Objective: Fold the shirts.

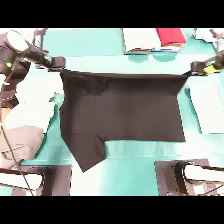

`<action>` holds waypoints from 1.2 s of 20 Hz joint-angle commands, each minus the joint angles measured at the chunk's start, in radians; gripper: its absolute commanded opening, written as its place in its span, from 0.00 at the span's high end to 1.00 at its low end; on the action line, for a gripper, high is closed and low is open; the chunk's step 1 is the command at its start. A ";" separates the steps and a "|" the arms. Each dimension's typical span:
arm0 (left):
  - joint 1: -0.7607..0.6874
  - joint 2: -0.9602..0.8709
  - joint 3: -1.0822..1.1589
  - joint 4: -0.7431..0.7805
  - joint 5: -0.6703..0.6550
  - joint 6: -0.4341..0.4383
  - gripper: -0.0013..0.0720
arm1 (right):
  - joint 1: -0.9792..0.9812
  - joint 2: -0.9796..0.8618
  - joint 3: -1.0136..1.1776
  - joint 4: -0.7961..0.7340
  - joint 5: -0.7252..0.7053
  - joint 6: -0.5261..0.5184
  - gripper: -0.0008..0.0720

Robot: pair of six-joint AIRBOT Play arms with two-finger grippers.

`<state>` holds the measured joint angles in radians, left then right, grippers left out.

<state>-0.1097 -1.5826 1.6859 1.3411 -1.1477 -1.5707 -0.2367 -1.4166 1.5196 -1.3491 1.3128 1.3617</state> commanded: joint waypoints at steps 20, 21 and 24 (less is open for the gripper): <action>0.008 -0.039 -0.282 -0.042 -0.152 0.060 0.41 | 0.016 -0.010 -0.225 0.021 -0.078 0.005 0.37; 0.008 0.002 -0.282 -0.036 -0.152 0.059 0.40 | 0.016 0.014 -0.208 0.021 -0.066 0.005 0.37; 0.008 0.175 -0.344 0.007 -0.178 0.044 0.40 | 0.016 0.121 -0.216 0.022 -0.039 0.005 0.37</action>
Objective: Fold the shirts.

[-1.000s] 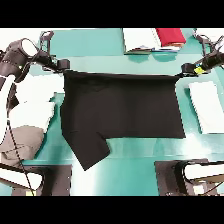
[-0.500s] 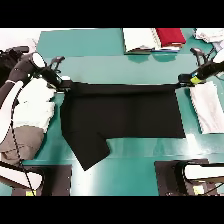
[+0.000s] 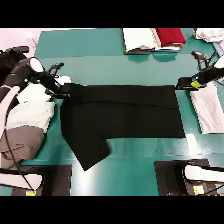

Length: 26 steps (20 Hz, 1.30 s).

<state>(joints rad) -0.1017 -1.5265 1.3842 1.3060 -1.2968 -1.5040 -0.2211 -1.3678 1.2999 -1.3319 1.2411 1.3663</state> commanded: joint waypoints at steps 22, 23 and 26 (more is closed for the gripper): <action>0.000 0.660 -0.999 -0.467 0.277 0.025 0.95 | -0.002 0.406 -0.241 0.100 -0.039 -0.006 0.37; 0.000 0.660 -0.977 -0.451 0.256 0.028 0.95 | -0.029 0.410 -0.241 0.097 -0.001 -0.007 0.37; 0.000 0.660 -0.900 -0.363 0.195 0.027 0.95 | -0.167 0.417 -0.283 0.026 0.153 -0.028 0.37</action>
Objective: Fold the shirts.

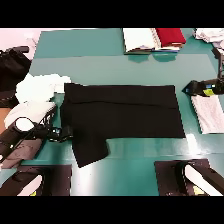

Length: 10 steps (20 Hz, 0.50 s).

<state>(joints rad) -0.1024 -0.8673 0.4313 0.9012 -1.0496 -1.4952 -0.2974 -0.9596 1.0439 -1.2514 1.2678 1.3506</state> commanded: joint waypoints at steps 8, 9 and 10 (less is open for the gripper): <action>0.000 0.001 0.109 0.090 -0.053 0.031 0.95 | -0.425 -0.058 -0.471 -0.020 0.119 -0.031 0.25; 0.000 0.001 0.109 0.089 -0.048 0.030 0.95 | -0.419 -0.076 -0.491 0.006 0.100 -0.035 0.34; 0.000 0.001 0.109 0.088 -0.045 0.030 0.95 | -0.402 -0.094 -0.502 0.023 0.076 -0.035 0.35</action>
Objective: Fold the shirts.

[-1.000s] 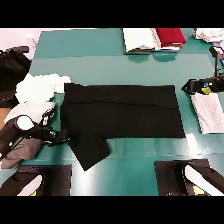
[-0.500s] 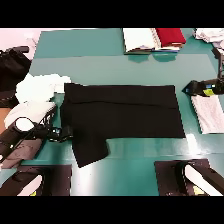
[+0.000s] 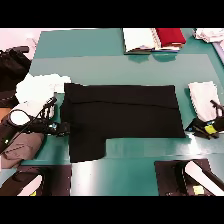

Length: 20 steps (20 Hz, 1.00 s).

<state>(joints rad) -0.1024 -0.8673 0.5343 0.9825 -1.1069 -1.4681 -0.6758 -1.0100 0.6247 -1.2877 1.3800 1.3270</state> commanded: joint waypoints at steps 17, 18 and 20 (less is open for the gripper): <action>0.000 0.272 0.068 0.188 -0.377 -0.103 0.95 | 0.230 0.311 0.012 -0.106 0.078 -0.007 0.97; 0.000 0.272 0.087 0.188 -0.382 -0.103 0.95 | 0.230 0.327 0.042 -0.117 0.090 -0.006 0.97; 0.000 0.272 0.124 0.188 -0.306 -0.103 0.95 | 0.230 0.336 0.095 -0.117 0.080 0.016 0.97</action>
<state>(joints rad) -0.1024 -0.6205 0.6197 1.1553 -1.4189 -1.5604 -0.4484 -0.7227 0.6544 -1.3617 1.4322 1.3231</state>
